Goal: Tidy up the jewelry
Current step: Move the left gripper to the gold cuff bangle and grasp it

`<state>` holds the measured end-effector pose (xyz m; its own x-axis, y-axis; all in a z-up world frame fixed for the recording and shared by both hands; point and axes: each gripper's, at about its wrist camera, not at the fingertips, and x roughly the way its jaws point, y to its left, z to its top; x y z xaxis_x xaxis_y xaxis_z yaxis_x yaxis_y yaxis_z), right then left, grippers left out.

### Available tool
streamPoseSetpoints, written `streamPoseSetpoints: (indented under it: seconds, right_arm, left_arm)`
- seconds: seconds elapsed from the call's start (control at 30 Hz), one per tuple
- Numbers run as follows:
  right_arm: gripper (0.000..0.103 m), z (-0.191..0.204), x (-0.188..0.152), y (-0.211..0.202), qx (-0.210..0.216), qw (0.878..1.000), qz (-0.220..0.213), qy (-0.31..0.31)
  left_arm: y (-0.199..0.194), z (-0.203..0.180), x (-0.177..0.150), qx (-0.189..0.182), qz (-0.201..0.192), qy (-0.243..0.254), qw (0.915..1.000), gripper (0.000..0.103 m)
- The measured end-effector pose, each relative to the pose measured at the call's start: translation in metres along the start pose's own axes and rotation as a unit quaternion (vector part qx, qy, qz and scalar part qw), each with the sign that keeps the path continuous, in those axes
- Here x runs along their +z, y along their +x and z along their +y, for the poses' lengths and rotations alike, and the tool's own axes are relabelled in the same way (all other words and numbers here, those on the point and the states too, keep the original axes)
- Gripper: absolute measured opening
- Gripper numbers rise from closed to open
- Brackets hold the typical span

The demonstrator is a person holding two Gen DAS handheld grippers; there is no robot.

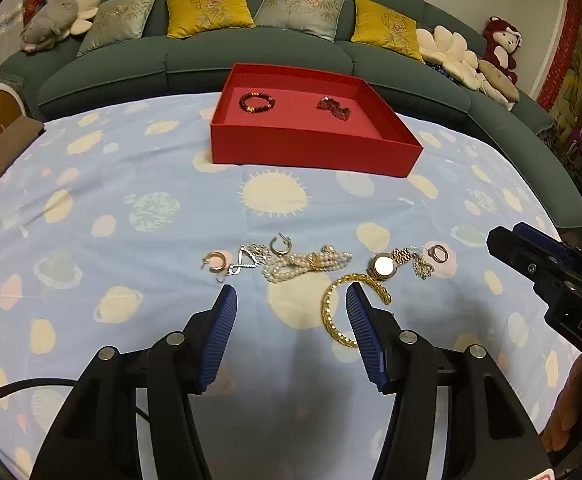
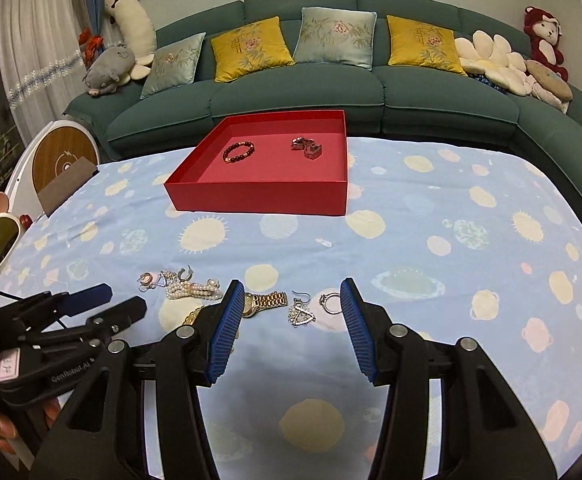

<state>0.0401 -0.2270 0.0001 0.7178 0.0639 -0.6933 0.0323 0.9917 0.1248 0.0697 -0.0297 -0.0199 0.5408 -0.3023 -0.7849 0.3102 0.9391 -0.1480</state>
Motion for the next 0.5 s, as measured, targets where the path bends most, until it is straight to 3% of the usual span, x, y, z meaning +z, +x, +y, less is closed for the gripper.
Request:
streamPoseSetpoints:
  seconds: [0.3, 0.37, 0.43, 0.5]
  right_arm:
    - [0.048, -0.002, -0.006, 0.006, 0.003, 1.000, 0.017, -0.003]
    - [0.048, -0.002, -0.007, 0.006, 0.004, 1.000, 0.019, -0.002]
    - [0.048, -0.003, -0.008, 0.007, 0.005, 1.000, 0.020, -0.002]
    - [0.048, -0.004, -0.008, 0.007, 0.005, 1.000, 0.022, -0.003]
  left_arm:
    - [0.032, -0.014, -0.011, 0.000, 0.027, 0.007, 0.9996, 0.055]
    - [0.040, -0.016, -0.015, 0.001, 0.039, 0.005, 0.9992, 0.043]
    - [0.041, -0.018, -0.016, 0.010, 0.028, 0.015, 0.9995, 0.039]
    - [0.042, -0.022, -0.017, 0.013, 0.026, 0.027, 0.9992, 0.028]
